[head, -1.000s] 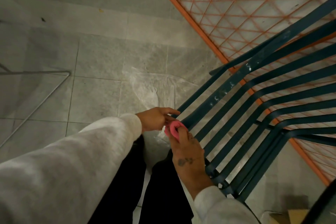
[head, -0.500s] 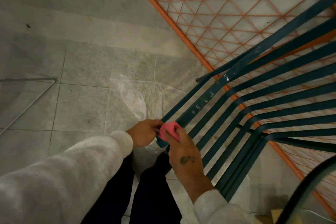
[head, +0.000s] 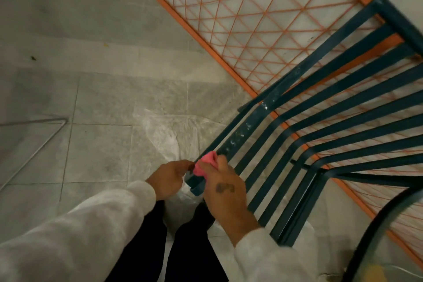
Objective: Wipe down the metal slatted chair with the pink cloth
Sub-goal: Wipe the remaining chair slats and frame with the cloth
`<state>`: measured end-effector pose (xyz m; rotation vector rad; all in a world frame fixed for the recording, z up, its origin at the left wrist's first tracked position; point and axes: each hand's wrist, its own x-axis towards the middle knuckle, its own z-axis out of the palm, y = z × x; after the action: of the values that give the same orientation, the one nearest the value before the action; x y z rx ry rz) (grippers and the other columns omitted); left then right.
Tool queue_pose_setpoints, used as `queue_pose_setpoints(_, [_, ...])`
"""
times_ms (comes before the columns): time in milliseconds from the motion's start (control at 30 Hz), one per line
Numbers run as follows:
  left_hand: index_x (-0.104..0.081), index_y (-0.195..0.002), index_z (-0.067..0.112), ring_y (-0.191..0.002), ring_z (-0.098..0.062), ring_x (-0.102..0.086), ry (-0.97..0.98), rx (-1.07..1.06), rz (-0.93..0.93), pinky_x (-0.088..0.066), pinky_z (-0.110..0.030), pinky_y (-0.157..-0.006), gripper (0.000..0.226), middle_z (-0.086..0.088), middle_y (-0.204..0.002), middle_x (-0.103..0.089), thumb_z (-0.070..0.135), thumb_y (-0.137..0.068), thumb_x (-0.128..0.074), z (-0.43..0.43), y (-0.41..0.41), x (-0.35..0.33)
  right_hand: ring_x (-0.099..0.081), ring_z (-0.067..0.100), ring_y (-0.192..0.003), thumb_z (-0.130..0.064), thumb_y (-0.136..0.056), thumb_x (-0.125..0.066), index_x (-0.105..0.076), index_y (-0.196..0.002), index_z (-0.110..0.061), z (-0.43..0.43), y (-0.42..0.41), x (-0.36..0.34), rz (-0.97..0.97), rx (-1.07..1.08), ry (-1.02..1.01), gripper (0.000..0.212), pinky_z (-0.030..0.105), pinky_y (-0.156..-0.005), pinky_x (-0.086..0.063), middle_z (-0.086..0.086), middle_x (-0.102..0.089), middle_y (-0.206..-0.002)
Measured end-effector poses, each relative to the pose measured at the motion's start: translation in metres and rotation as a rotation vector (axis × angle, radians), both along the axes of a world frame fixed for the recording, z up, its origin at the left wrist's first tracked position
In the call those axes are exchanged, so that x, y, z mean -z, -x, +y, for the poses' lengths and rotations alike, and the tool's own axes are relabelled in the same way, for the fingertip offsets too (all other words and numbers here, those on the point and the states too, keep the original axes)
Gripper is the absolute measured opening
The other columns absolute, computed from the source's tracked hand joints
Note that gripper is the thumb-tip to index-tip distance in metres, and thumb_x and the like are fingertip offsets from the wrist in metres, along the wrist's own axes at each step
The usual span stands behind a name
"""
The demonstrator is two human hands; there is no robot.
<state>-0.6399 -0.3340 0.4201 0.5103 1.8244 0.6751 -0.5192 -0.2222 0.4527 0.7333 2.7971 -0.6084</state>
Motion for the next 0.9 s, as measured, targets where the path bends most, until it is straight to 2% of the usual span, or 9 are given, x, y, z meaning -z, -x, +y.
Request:
queue_pose_setpoints(100, [-0.057,-0.128,0.019,-0.116,-0.017,-0.058,-0.067,-0.057,0.032,-0.040,-0.021,-0.100,0.060,-0.001,-0.129,-0.061,-0.013,-0.083,-0.036,0.009,0.003,-0.009,-0.059,0.010,-0.103,-0.022,-0.096,-0.059,-0.064,-0.111,-0.048,0.016,-0.025,-0.002,0.135,0.612,0.513,0.030,0.031,-0.091,-0.054,-0.016,-0.055,-0.117])
queue_pose_setpoints(167, [-0.056,-0.131,0.018,-0.115,-0.016,-0.059,-0.107,-0.067,0.029,-0.042,-0.021,-0.099,0.058,-0.002,-0.129,-0.061,-0.012,-0.085,-0.037,0.020,0.004,-0.016,-0.060,0.021,-0.110,-0.024,-0.095,-0.061,-0.066,-0.114,-0.042,0.032,-0.026,-0.007,0.251,1.106,0.878,0.027,0.035,-0.085,-0.056,-0.010,-0.062,-0.121])
queue_pose_setpoints(233, [-0.055,-0.132,0.019,-0.113,-0.015,-0.060,-0.123,-0.061,0.010,-0.045,-0.024,-0.100,0.059,-0.001,-0.130,-0.061,-0.013,-0.085,-0.037,0.031,0.003,-0.020,-0.061,0.027,-0.111,-0.017,-0.095,-0.060,-0.067,-0.119,-0.033,0.053,-0.020,-0.008,0.371,1.303,1.055,0.030,0.041,-0.087,-0.056,-0.002,-0.065,-0.122])
queue_pose_setpoints(367, [-0.055,-0.132,0.020,-0.116,-0.017,-0.060,-0.119,-0.026,0.006,-0.047,-0.023,-0.097,0.062,-0.003,-0.130,-0.061,-0.015,-0.083,-0.036,0.047,0.000,-0.021,-0.063,0.026,-0.109,-0.011,-0.096,-0.058,-0.068,-0.112,-0.038,0.072,0.006,-0.004,0.424,1.317,1.168,0.033,0.051,-0.093,-0.055,0.000,-0.065,-0.119])
queue_pose_setpoints(500, [-0.054,-0.135,0.019,-0.114,-0.018,-0.061,-0.116,0.016,0.068,-0.049,-0.024,-0.094,0.064,-0.003,-0.131,-0.061,-0.013,-0.081,-0.039,0.047,-0.003,-0.020,-0.065,0.023,-0.102,-0.010,-0.096,-0.058,-0.064,-0.118,-0.034,0.044,0.009,0.001,0.410,1.285,1.112,0.033,0.043,-0.085,-0.059,0.002,-0.066,-0.118])
queue_pose_setpoints(600, [-0.053,-0.135,0.021,-0.114,-0.016,-0.061,-0.104,0.011,0.053,-0.050,-0.023,-0.090,0.067,-0.002,-0.132,-0.060,-0.013,-0.078,-0.039,0.047,-0.003,-0.019,-0.065,0.023,-0.105,-0.009,-0.094,-0.060,-0.069,-0.106,-0.034,0.008,-0.007,0.001,0.352,1.165,1.066,0.029,0.040,-0.085,-0.059,-0.002,-0.067,-0.114])
queue_pose_setpoints(767, [-0.053,-0.134,0.022,-0.109,-0.018,-0.064,-0.107,-0.007,0.035,-0.054,-0.026,-0.088,0.065,-0.004,-0.127,-0.063,-0.012,-0.081,-0.039,0.049,-0.003,-0.021,-0.059,0.005,-0.110,-0.019,-0.096,-0.059,-0.067,-0.116,-0.037,0.031,-0.002,0.009,0.362,0.907,0.737,0.028,0.029,-0.091,-0.056,-0.015,-0.061,-0.124])
queue_pose_setpoints(833, [-0.052,-0.135,0.023,-0.112,-0.018,-0.062,-0.094,-0.012,0.027,-0.053,-0.028,-0.092,0.066,-0.004,-0.130,-0.062,-0.014,-0.081,-0.039,0.046,-0.004,-0.019,-0.053,0.002,-0.111,-0.018,-0.098,-0.057,-0.065,-0.123,-0.030,0.057,0.008,0.009,0.323,0.797,0.558,0.029,0.011,-0.082,-0.052,-0.010,-0.054,-0.129])
queue_pose_setpoints(900, [-0.051,-0.136,0.024,-0.114,-0.018,-0.061,-0.093,-0.011,0.035,-0.052,-0.032,-0.096,0.068,-0.004,-0.131,-0.061,-0.014,-0.081,-0.038,0.044,-0.005,-0.018,-0.051,0.007,-0.111,-0.012,-0.098,-0.055,-0.064,-0.125,-0.022,0.073,0.016,0.007,0.302,0.642,0.342,0.030,0.008,-0.088,-0.047,-0.002,-0.051,-0.129])
